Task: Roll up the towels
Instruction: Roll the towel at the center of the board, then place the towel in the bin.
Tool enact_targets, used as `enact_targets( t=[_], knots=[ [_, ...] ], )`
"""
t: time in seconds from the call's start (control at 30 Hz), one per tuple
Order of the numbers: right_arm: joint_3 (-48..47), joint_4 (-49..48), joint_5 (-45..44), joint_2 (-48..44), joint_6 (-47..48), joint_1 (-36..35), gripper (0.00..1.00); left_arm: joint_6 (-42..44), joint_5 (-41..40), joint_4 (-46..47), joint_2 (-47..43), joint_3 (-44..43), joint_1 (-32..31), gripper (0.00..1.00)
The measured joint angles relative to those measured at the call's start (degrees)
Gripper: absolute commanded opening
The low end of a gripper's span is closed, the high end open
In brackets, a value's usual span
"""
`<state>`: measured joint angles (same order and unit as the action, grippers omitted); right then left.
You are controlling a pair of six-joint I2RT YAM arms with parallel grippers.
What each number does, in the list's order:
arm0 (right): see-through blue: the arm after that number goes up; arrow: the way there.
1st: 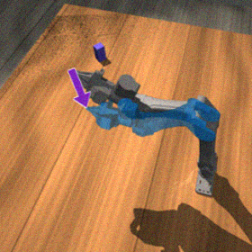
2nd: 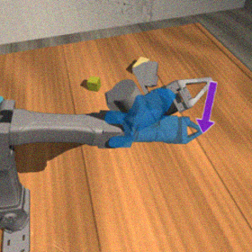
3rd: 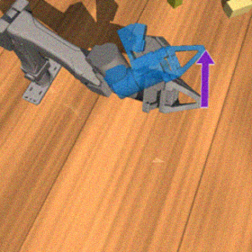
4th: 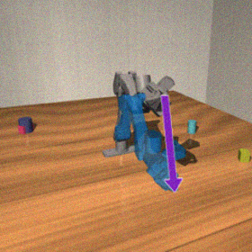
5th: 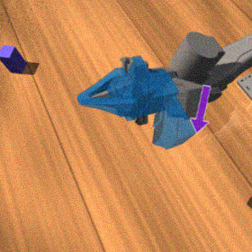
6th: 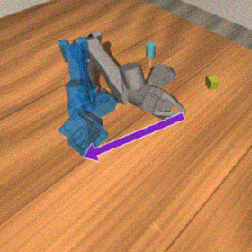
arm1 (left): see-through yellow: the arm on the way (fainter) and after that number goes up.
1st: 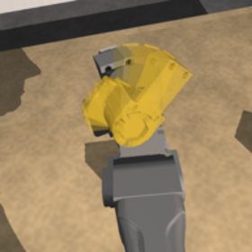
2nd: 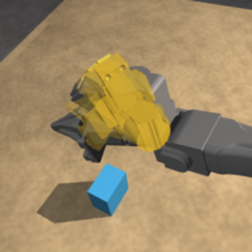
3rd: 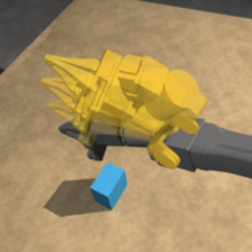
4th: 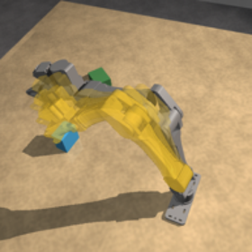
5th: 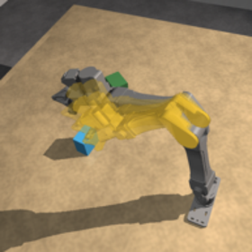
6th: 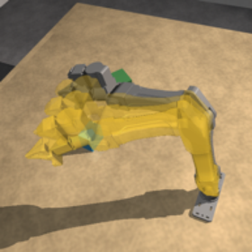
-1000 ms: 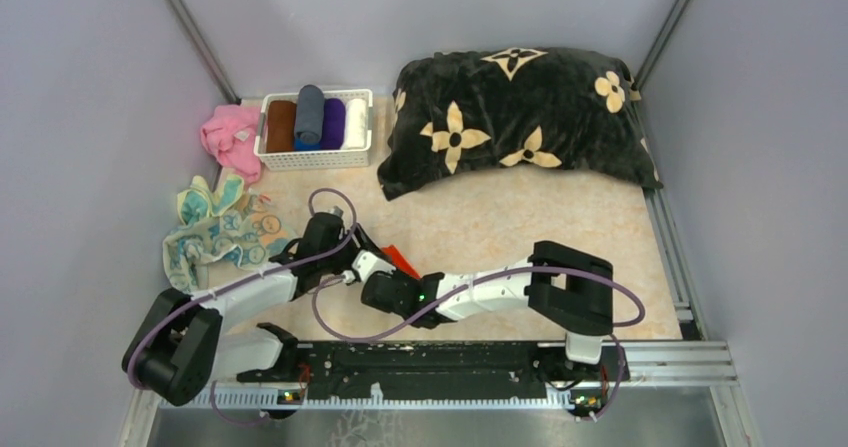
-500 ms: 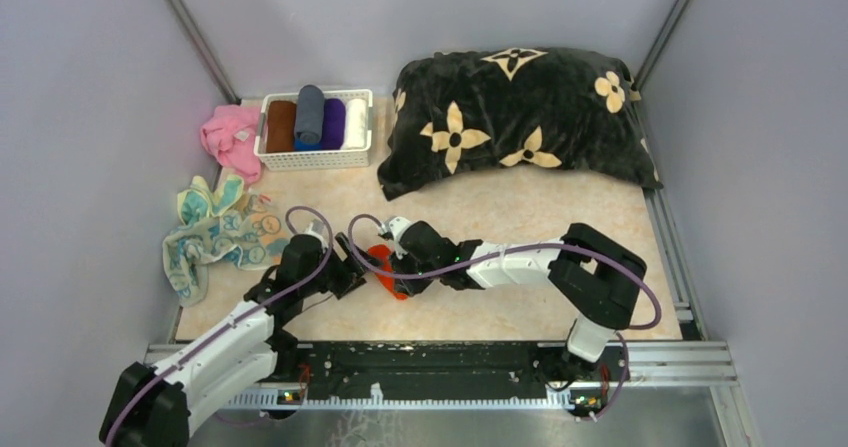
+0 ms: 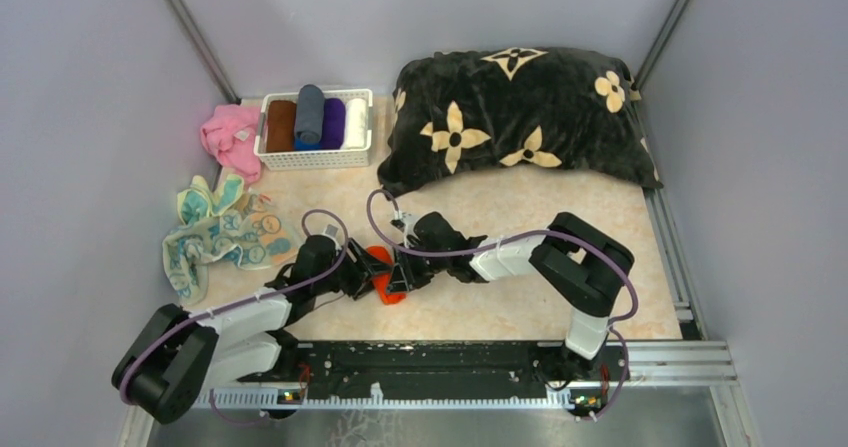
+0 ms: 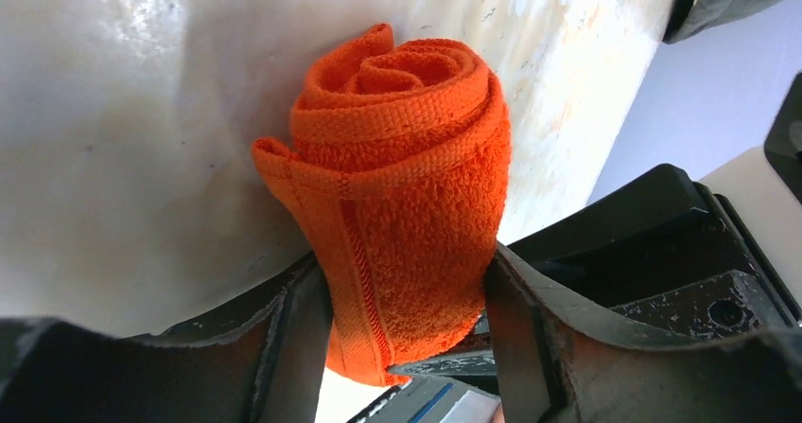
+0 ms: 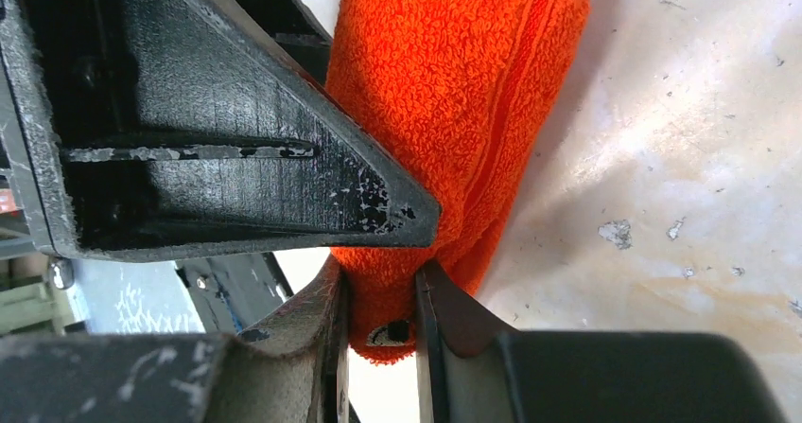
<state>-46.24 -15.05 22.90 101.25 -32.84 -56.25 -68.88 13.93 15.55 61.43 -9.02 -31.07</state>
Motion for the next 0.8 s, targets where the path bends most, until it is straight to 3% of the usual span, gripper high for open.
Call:
enact_targets(
  t=[0.13, 0.27, 0.4, 0.53, 0.63, 0.8],
  knots=[
    [0.5, -1.7, 1.6, 0.5, -2.0, 0.8, 0.04, -0.8, 0.0, 3.9, 3.0, 0.1, -0.6, 0.63],
    [0.5, -2.4, 2.4, 0.9, -3.3, 1.2, 0.04, -1.5, 0.0, 8.0, 5.8, 0.7, -0.8, 0.55],
    [1.4, -4.5, 3.8, 1.4, -4.8, 2.1, 0.06, -2.5, 0.0, 14.1, 9.4, 1.6, -1.2, 0.53],
    [1.7, -5.2, 4.7, 1.6, -5.7, 2.9, 0.11, -3.3, 0.2, 20.2, 13.5, 2.2, -1.5, 0.40],
    [1.7, -5.0, 4.8, 1.6, -5.8, 3.3, 0.20, -3.8, 0.3, 23.9, 15.9, 2.5, -1.6, 0.27],
    [1.7, -3.6, 4.0, 0.5, -5.2, 3.6, 0.46, -3.6, 0.0, 27.1, 18.3, 2.4, -1.7, 0.06]
  ],
)
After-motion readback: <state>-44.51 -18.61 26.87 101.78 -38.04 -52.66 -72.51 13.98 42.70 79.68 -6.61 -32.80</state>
